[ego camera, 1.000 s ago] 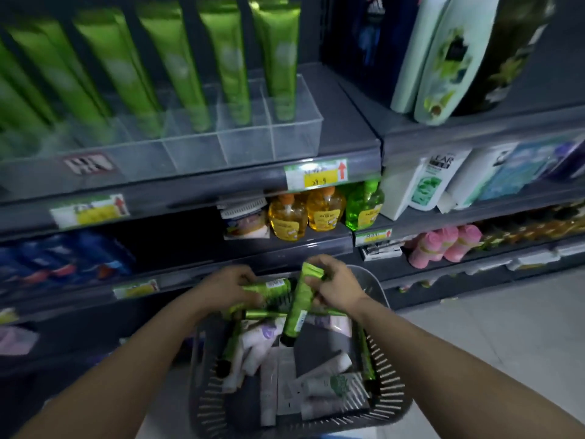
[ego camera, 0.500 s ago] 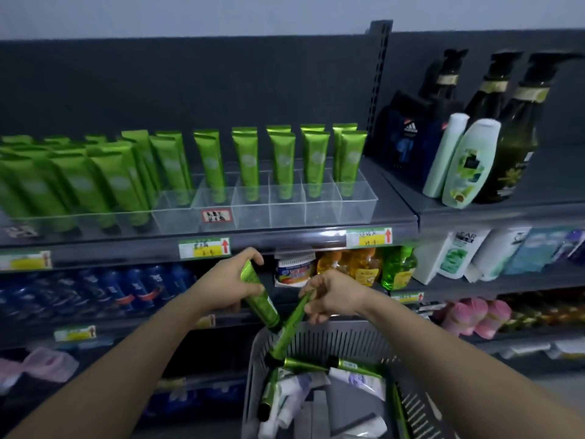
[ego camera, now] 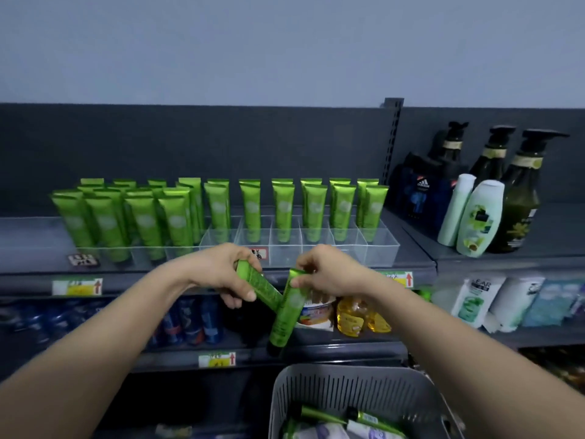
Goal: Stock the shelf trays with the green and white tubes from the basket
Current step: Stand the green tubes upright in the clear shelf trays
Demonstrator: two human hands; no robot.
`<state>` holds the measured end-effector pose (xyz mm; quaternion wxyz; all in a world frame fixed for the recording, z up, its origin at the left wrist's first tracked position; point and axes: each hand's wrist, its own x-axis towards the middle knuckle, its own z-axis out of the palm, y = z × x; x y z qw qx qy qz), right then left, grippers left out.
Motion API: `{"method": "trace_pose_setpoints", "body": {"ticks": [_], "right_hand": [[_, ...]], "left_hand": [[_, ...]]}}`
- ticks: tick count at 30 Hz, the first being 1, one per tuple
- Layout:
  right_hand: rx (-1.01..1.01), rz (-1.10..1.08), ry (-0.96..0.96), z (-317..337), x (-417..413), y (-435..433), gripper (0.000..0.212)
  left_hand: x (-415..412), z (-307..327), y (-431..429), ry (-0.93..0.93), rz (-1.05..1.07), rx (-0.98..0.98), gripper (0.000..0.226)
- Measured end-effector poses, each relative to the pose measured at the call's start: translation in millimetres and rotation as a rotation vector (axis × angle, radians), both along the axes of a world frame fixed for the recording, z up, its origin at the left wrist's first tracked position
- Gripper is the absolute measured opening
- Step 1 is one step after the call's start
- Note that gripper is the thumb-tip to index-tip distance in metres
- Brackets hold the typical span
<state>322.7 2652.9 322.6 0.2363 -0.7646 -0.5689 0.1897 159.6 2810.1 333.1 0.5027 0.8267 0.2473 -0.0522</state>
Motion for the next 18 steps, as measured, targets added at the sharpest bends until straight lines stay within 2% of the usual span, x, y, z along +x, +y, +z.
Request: {"method": "trace_pose_setpoints", "body": {"ticks": [2, 5, 7, 10, 14, 18], "right_hand": [[0.042, 0.006, 0.06, 15.6, -1.5, 7.7, 0.021], [0.111, 0.017, 0.069, 37.9, -4.6, 21.4, 0.018], [0.173, -0.011, 0.092, 49.2, -6.0, 30.8, 0.017], [0.284, -0.057, 0.143, 61.8, -6.8, 44.4, 0.014], [0.431, -0.124, 0.164, 73.6, -9.4, 58.0, 0.011], [0.535, -0.207, 0.149, 79.7, -10.2, 69.1, 0.017]], "left_hand": [[-5.9, 14.3, 5.5, -0.046, 0.004, 0.009, 0.05], [-12.5, 34.0, 12.9, -0.166, 0.055, 0.203, 0.017], [-17.4, 46.5, 16.9, -0.224, 0.101, 0.321, 0.024], [-23.2, 62.8, 23.9, -0.36, 0.171, 0.377, 0.027], [-24.9, 79.4, 39.3, -0.582, 0.265, 0.401, 0.012], [-19.0, 89.0, 53.5, -0.629, 0.327, 0.518, 0.02]]}}
